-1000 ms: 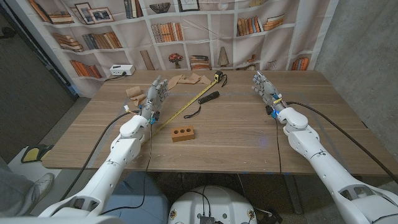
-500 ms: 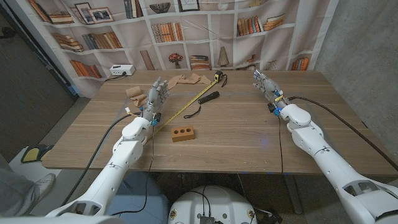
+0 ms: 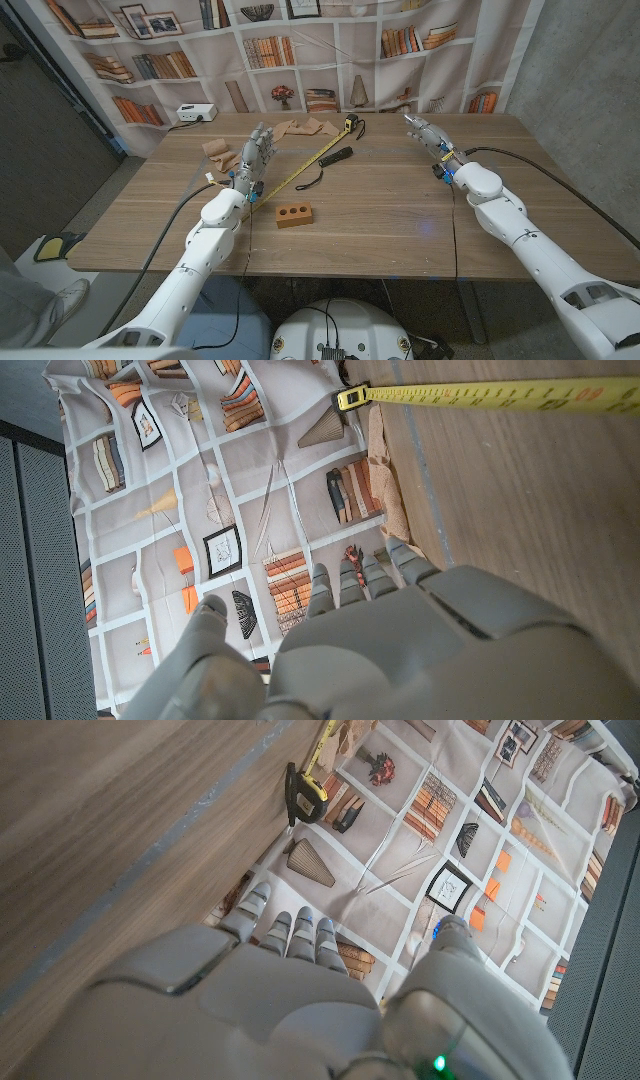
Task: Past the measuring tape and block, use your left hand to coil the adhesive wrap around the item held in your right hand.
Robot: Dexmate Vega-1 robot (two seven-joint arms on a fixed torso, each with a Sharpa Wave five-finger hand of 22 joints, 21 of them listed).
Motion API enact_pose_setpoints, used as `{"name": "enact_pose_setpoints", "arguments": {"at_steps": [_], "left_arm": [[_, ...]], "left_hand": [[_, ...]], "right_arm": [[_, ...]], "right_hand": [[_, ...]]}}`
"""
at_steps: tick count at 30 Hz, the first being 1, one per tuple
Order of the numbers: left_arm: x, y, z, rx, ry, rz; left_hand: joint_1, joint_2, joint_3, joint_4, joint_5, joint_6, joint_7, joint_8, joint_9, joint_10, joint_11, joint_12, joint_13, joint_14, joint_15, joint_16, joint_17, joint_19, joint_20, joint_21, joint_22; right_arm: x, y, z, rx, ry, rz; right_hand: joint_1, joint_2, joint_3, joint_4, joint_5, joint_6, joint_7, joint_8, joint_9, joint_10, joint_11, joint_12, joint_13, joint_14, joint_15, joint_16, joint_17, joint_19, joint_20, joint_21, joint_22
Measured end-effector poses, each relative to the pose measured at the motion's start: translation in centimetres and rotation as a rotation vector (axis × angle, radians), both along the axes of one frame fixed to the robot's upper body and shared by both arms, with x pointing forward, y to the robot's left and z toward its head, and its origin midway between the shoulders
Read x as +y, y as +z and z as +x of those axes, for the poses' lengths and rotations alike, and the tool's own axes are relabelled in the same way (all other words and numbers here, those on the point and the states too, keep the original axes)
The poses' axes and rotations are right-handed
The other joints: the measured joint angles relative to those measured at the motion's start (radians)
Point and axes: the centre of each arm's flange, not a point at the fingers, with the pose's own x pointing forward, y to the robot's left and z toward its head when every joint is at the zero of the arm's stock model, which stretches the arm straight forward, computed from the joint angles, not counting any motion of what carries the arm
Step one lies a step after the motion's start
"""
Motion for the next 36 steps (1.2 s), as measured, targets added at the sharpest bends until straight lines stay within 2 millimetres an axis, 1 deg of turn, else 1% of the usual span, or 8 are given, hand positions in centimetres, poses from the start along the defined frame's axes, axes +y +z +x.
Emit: {"name": "enact_pose_setpoints", "arguments": {"at_steps": [4, 10, 18, 21, 28, 30, 34, 36], "left_arm": [[0.0, 0.0, -0.3, -0.001, 0.004, 0.003], [0.1, -0.2, -0.8, -0.001, 0.008, 0.005], [0.3, -0.3, -1.2, 0.000, 0.018, -0.003], [0.4, -0.4, -1.2, 0.001, 0.023, -0.007], [0.5, -0.7, -1.8, 0.001, 0.029, -0.005], [0.5, -0.7, -2.0, 0.001, 0.030, -0.005], [0.5, -0.8, -2.0, 0.003, 0.034, -0.008], [0.5, -0.9, -2.1, 0.004, 0.035, -0.007]], "left_hand": [[0.000, 0.000, 0.003, -0.003, 0.000, 0.000, 0.000, 0.000, 0.000, 0.000, 0.000, 0.000, 0.000, 0.000, 0.000, 0.000, 0.000, 0.000, 0.000, 0.000, 0.000], [0.000, 0.000, 0.003, -0.003, 0.000, 0.000, 0.000, 0.000, 0.000, 0.006, 0.005, 0.000, 0.000, 0.000, 0.000, 0.000, 0.000, 0.000, 0.000, 0.000, 0.000], [0.000, 0.000, 0.003, -0.003, 0.000, 0.000, 0.000, 0.000, 0.000, 0.005, 0.005, 0.000, 0.000, 0.000, 0.000, 0.000, 0.000, 0.000, 0.000, 0.000, 0.000], [0.000, 0.000, 0.003, -0.003, 0.000, 0.000, 0.000, 0.000, 0.000, 0.005, 0.005, 0.000, 0.000, 0.000, 0.000, 0.000, 0.000, 0.000, 0.000, 0.000, 0.000], [0.000, 0.000, 0.003, -0.003, 0.000, 0.000, 0.000, 0.000, 0.000, 0.005, 0.005, 0.000, 0.000, 0.000, 0.000, 0.000, 0.000, 0.000, 0.000, 0.000, 0.000], [0.000, 0.000, 0.003, -0.003, 0.000, 0.000, 0.000, 0.000, 0.000, 0.005, 0.005, 0.000, 0.000, 0.000, 0.000, 0.000, 0.000, 0.000, 0.000, 0.000, 0.000], [0.000, 0.000, 0.003, -0.003, 0.000, 0.000, 0.000, 0.000, 0.000, 0.005, 0.005, 0.000, 0.000, 0.000, 0.000, 0.000, 0.000, 0.000, 0.000, 0.000, 0.000], [0.000, 0.000, 0.003, -0.003, 0.000, 0.000, 0.000, 0.000, 0.000, 0.006, 0.005, 0.000, 0.000, 0.000, 0.000, 0.000, 0.000, 0.000, 0.000, 0.000, 0.000]], "right_arm": [[0.1, 0.6, -0.1, -0.012, -0.012, -0.033], [0.3, 1.3, -0.2, -0.019, -0.030, -0.076], [0.6, 2.3, -0.6, -0.033, -0.053, -0.140], [0.7, 2.8, -0.8, -0.044, -0.050, -0.155], [0.8, 3.4, -1.0, -0.048, -0.097, -0.229], [0.8, 3.5, -0.9, -0.049, -0.113, -0.250], [1.1, 3.9, -1.0, -0.057, -0.118, -0.272], [1.1, 3.9, -0.9, -0.058, -0.137, -0.298]], "right_hand": [[0.056, 0.020, 0.025, -0.024, 0.000, 0.000, 0.000, 0.000, 0.000, 0.000, 0.000, 0.000, 0.000, -0.003, -0.003, 0.000, -0.001, 0.004, -0.004, 0.000, 0.000], [0.108, 0.033, 0.046, -0.046, 0.000, 0.000, 0.000, 0.000, 0.000, 0.000, 0.000, 0.000, 0.000, -0.004, -0.004, 0.000, -0.001, 0.013, -0.013, 0.004, 0.000], [0.144, 0.037, 0.059, -0.059, 0.000, -0.005, -0.005, 0.000, 0.000, -0.004, -0.004, 0.000, 0.000, 0.002, -0.009, 0.000, -0.001, 0.018, -0.018, 0.004, -0.002], [0.184, 0.041, 0.072, -0.065, 0.000, -0.009, -0.009, 0.000, 0.004, -0.004, -0.016, 0.000, 0.000, 0.002, -0.009, 0.000, -0.001, 0.018, -0.018, 0.004, -0.002], [0.244, 0.048, 0.096, -0.068, 0.000, -0.012, -0.012, 0.000, 0.005, 0.002, -0.028, 0.000, 0.002, 0.003, -0.019, 0.000, -0.001, 0.025, -0.025, 0.004, -0.002], [0.251, 0.047, 0.096, -0.068, 0.000, -0.009, -0.008, 0.007, 0.005, 0.004, -0.029, 0.000, 0.003, 0.003, -0.019, 0.000, -0.001, 0.029, -0.029, 0.004, -0.002], [0.262, 0.048, 0.102, -0.063, 0.000, -0.009, -0.008, 0.007, 0.005, 0.004, -0.029, 0.000, 0.003, 0.003, -0.019, 0.000, 0.000, 0.031, -0.030, 0.004, -0.002], [0.271, 0.042, 0.106, -0.067, 0.000, -0.009, -0.008, 0.007, 0.005, 0.004, -0.029, 0.000, 0.003, 0.003, -0.019, 0.000, 0.000, 0.031, -0.030, 0.004, -0.002]]}}
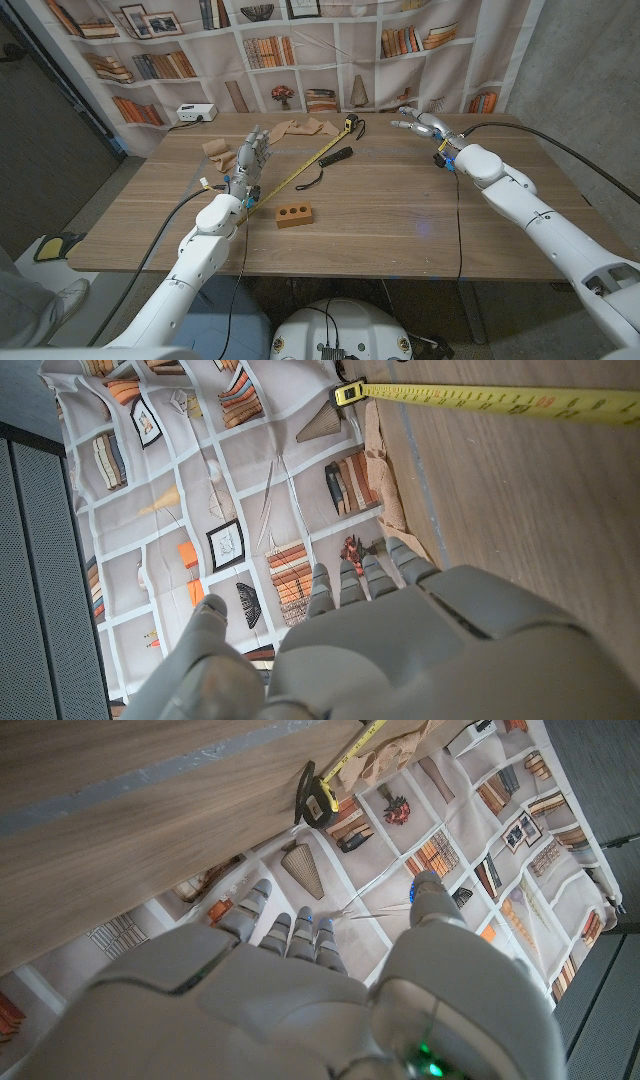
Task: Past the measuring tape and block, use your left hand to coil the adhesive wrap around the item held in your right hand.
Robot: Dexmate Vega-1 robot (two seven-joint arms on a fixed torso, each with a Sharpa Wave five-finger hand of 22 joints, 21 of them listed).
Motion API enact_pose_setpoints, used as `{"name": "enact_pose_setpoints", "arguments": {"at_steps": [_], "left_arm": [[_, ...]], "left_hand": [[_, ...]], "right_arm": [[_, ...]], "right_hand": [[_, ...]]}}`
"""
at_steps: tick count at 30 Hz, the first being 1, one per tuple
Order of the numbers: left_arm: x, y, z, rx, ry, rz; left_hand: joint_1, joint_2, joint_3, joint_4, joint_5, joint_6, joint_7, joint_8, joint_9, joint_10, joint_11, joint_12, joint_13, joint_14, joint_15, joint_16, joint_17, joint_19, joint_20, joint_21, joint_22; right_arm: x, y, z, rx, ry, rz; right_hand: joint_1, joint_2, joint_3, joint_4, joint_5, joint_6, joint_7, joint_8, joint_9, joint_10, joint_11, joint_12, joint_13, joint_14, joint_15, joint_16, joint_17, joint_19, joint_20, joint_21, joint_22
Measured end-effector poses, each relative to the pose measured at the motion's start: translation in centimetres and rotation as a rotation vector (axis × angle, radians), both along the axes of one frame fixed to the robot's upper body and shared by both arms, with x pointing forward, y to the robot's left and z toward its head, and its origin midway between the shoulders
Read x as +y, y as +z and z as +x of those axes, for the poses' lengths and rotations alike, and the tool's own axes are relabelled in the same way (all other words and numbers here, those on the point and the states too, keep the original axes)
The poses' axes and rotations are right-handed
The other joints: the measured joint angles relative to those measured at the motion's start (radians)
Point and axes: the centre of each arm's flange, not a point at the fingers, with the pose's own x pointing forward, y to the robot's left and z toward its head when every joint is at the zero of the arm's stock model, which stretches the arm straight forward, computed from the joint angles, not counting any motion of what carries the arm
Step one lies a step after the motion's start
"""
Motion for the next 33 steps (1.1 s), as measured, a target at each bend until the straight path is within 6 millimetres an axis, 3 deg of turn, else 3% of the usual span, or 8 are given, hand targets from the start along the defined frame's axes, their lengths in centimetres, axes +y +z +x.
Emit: {"name": "enact_pose_setpoints", "arguments": {"at_steps": [12, 19, 25, 33], "left_arm": [[-0.1, -0.3, -0.2, 0.004, 0.004, -0.002], [-0.2, -0.3, -0.2, 0.005, 0.005, -0.002], [-0.2, -0.4, -0.2, 0.008, 0.006, -0.003], [-0.3, -0.6, -0.2, 0.011, 0.008, -0.007]], "left_hand": [[0.000, 0.000, 0.000, 0.000, 0.000, 0.000, 0.000, 0.000, 0.000, 0.003, -0.003, 0.000, 0.000, 0.000, 0.000, 0.000, 0.000, 0.000, 0.000, 0.000, 0.000], [0.000, 0.000, 0.000, 0.000, 0.000, 0.000, 0.000, 0.000, 0.000, 0.003, -0.003, 0.000, 0.000, 0.000, 0.000, 0.000, 0.000, 0.000, 0.000, 0.000, 0.000], [0.000, 0.000, 0.000, 0.000, 0.000, 0.000, 0.000, 0.000, 0.000, 0.003, -0.003, 0.000, 0.000, 0.000, 0.000, 0.000, 0.000, 0.000, 0.000, 0.000, 0.000], [0.000, 0.000, 0.000, 0.000, 0.000, 0.000, 0.000, 0.000, 0.000, 0.003, -0.003, 0.003, 0.000, 0.000, 0.000, 0.000, 0.000, -0.004, -0.004, 0.000, 0.000]], "right_arm": [[0.5, 0.8, 0.0, -0.022, -0.042, -0.093], [1.0, 1.3, 0.0, -0.037, -0.067, -0.148], [1.4, 1.8, 0.1, -0.050, -0.074, -0.176], [2.0, 2.4, 0.3, -0.076, -0.113, -0.242]], "right_hand": [[0.052, -0.011, 0.004, 0.004, 0.000, 0.000, 0.000, 0.000, 0.000, -0.005, 0.005, 0.000, 0.000, 0.019, 0.011, 0.000, 0.002, -0.005, 0.013, 0.000, 0.003], [0.068, -0.019, 0.010, 0.010, 0.000, 0.012, -0.004, 0.000, 0.000, 0.038, 0.003, 0.017, 0.007, 0.045, -0.007, 0.013, 0.003, 0.002, 0.013, 0.000, 0.003], [0.081, -0.022, 0.012, 0.012, -0.004, 0.043, -0.012, 0.011, 0.000, 0.058, -0.007, 0.026, 0.012, 0.063, -0.005, 0.015, 0.007, 0.015, 0.004, 0.004, 0.003], [0.088, -0.028, 0.012, 0.012, -0.004, 0.064, -0.018, 0.019, 0.005, 0.079, -0.011, 0.035, 0.019, 0.071, -0.005, 0.023, 0.007, 0.022, 0.011, 0.004, 0.003]]}}
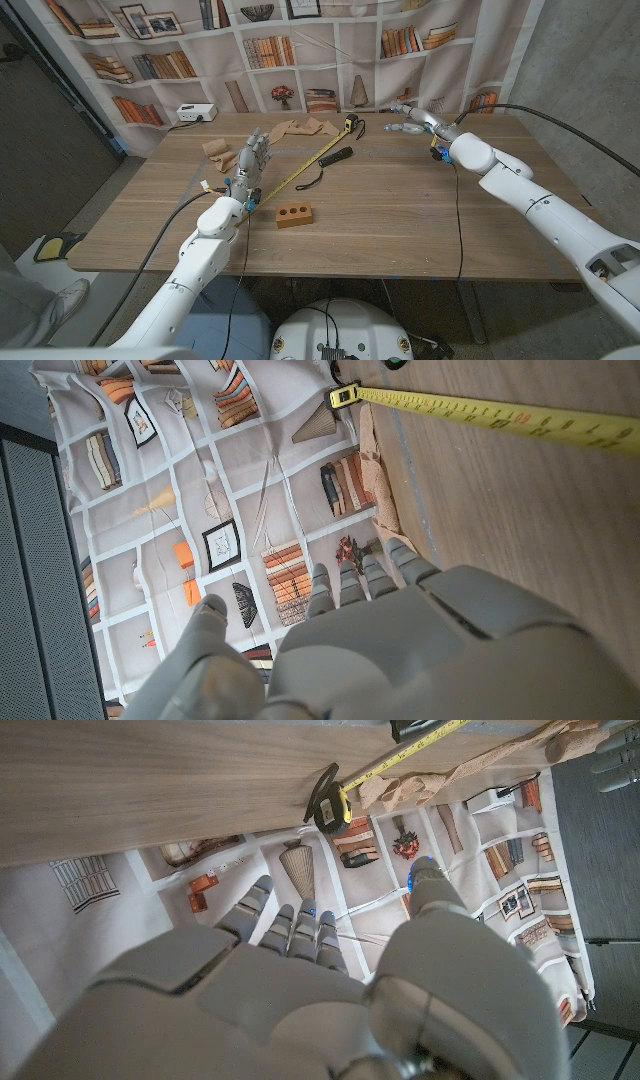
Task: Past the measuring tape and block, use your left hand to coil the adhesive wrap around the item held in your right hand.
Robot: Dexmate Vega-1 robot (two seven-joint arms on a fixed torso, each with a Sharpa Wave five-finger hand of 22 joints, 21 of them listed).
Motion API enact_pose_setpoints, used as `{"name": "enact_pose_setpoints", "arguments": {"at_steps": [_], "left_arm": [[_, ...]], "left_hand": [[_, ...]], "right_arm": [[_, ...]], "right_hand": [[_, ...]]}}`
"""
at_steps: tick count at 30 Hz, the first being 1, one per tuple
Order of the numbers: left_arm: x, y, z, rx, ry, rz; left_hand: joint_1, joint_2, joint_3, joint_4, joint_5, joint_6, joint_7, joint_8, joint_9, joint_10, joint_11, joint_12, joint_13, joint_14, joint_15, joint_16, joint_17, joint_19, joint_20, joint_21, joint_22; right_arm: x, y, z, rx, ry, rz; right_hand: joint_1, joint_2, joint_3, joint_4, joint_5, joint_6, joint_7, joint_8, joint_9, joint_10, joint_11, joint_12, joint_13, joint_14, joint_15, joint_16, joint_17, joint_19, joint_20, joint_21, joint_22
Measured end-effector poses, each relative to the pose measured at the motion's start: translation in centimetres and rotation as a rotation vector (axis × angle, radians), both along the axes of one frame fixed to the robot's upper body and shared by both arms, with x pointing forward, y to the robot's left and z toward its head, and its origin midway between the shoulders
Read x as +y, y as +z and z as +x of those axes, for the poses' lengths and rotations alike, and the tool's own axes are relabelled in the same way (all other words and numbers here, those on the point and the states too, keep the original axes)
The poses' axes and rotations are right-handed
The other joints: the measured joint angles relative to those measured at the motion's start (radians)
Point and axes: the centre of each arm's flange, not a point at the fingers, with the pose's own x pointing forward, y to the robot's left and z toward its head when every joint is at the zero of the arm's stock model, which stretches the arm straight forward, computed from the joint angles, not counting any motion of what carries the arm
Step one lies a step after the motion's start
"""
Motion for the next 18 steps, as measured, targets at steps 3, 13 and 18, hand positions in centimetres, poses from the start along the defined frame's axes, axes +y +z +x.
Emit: {"name": "enact_pose_setpoints", "arguments": {"at_steps": [3, 13, 18], "left_arm": [[0.0, 0.0, 0.0, 0.001, 0.001, -0.001], [0.0, -0.2, 0.0, 0.007, 0.005, -0.003], [0.0, -0.3, 0.0, 0.009, 0.009, -0.003]], "left_hand": [[0.000, 0.000, 0.000, 0.000, 0.000, 0.000, 0.000, 0.000, 0.000, 0.000, 0.000, 0.001, 0.000, 0.000, 0.000, 0.000, 0.000, 0.000, 0.000, 0.000, 0.000], [0.000, 0.000, -0.004, -0.004, 0.000, 0.000, 0.000, 0.000, 0.000, 0.000, 0.000, 0.001, 0.000, 0.000, 0.000, 0.000, 0.000, 0.000, 0.000, 0.000, 0.000], [0.000, 0.000, -0.004, -0.004, 0.000, 0.000, 0.000, 0.000, 0.000, 0.000, 0.000, 0.001, 0.000, 0.000, 0.000, 0.000, 0.000, 0.000, 0.000, 0.000, 0.000]], "right_arm": [[0.1, 0.2, 0.1, -0.001, 0.000, -0.005], [0.7, 0.8, 0.5, -0.022, -0.025, -0.068], [1.2, 1.1, 0.6, -0.035, -0.032, -0.105]], "right_hand": [[0.006, 0.001, 0.000, 0.000, 0.000, 0.018, -0.003, 0.000, 0.000, 0.006, -0.006, 0.004, 0.004, 0.006, 0.002, 0.000, 0.002, 0.009, 0.000, 0.001, 0.000], [0.027, 0.004, 0.004, 0.004, 0.000, 0.037, -0.002, 0.000, 0.005, 0.027, -0.012, 0.017, 0.017, 0.041, 0.001, 0.009, 0.005, 0.052, -0.002, 0.008, 0.000], [0.027, 0.004, 0.004, 0.004, 0.000, 0.045, -0.005, 0.000, 0.005, 0.035, -0.006, 0.024, 0.018, 0.043, -0.001, 0.009, 0.005, 0.052, -0.002, 0.008, 0.000]]}}
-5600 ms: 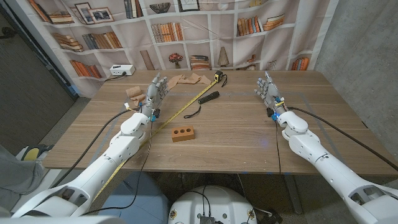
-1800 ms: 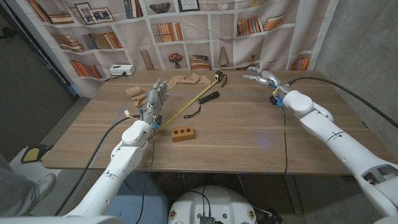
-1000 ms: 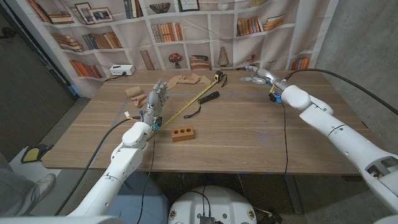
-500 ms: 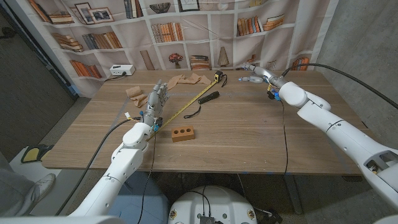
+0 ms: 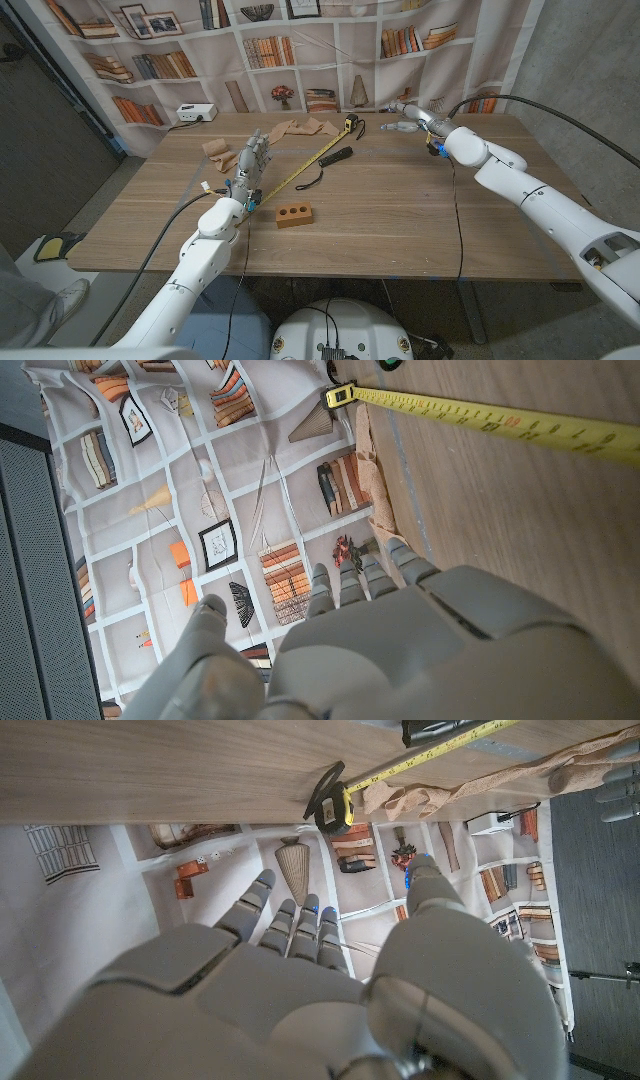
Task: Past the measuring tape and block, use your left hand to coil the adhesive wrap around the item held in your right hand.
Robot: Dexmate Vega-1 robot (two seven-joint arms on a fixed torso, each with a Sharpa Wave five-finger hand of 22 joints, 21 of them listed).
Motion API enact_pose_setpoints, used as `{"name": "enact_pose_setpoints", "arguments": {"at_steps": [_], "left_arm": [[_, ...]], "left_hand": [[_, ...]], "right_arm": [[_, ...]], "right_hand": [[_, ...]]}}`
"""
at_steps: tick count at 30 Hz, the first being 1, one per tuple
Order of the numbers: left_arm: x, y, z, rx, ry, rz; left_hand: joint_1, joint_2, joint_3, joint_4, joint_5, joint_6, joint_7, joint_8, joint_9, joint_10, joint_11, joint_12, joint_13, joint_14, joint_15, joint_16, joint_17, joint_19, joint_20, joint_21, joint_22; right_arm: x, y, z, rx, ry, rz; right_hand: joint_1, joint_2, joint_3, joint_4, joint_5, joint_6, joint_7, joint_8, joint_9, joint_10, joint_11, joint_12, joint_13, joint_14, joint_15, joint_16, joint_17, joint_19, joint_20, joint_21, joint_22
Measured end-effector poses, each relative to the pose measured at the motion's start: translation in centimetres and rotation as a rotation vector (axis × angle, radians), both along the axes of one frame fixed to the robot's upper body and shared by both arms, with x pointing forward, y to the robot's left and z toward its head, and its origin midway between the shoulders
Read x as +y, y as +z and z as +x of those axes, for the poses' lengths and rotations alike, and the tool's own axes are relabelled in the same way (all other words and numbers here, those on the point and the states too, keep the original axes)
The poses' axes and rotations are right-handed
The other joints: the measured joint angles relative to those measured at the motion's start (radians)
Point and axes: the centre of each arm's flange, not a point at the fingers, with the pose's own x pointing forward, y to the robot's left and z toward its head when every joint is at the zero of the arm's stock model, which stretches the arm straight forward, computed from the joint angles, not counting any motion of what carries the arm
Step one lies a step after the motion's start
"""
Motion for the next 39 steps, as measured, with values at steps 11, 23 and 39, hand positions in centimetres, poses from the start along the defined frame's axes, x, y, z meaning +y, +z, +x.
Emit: {"name": "enact_pose_setpoints", "arguments": {"at_steps": [11, 23, 39], "left_arm": [[0.0, -0.1, 0.0, 0.002, 0.007, -0.001], [0.0, -0.4, -0.2, 0.003, 0.013, -0.007], [0.0, -0.9, -0.7, 0.001, 0.017, -0.014]], "left_hand": [[0.000, 0.000, 0.000, 0.000, 0.000, 0.000, 0.000, 0.000, 0.000, 0.007, 0.000, 0.000, 0.000, 0.000, 0.000, 0.000, 0.000, 0.000, 0.000, 0.000, 0.000], [0.000, 0.000, 0.000, 0.000, 0.000, 0.000, 0.000, 0.000, 0.000, 0.007, 0.000, 0.000, 0.000, 0.000, 0.000, 0.000, 0.000, 0.000, 0.000, 0.000, 0.000], [0.000, 0.000, 0.000, 0.000, 0.000, 0.000, 0.000, 0.000, 0.000, 0.007, 0.000, 0.000, 0.000, 0.000, 0.000, 0.000, 0.000, 0.000, 0.000, 0.000, 0.000]], "right_arm": [[1.1, 0.6, 0.2, -0.023, -0.018, -0.080], [2.0, 1.0, 0.5, -0.015, -0.016, -0.143], [3.5, 1.4, 0.6, -0.016, 0.004, -0.204]], "right_hand": [[0.011, -0.011, -0.004, 0.004, 0.000, 0.026, 0.005, 0.007, 0.000, 0.033, -0.002, 0.015, 0.009, 0.007, 0.004, 0.000, 0.000, 0.006, -0.006, 0.000, 0.000], [0.024, -0.005, -0.008, 0.008, 0.000, 0.037, 0.005, 0.007, 0.005, 0.047, -0.005, 0.026, 0.021, 0.073, -0.001, 0.019, 0.004, 0.075, -0.003, 0.007, 0.000], [0.041, 0.004, -0.011, 0.020, 0.000, 0.037, -0.003, -0.001, 0.004, 0.044, -0.008, 0.026, 0.033, 0.135, -0.003, 0.045, 0.019, 0.136, -0.033, 0.022, 0.005]]}}
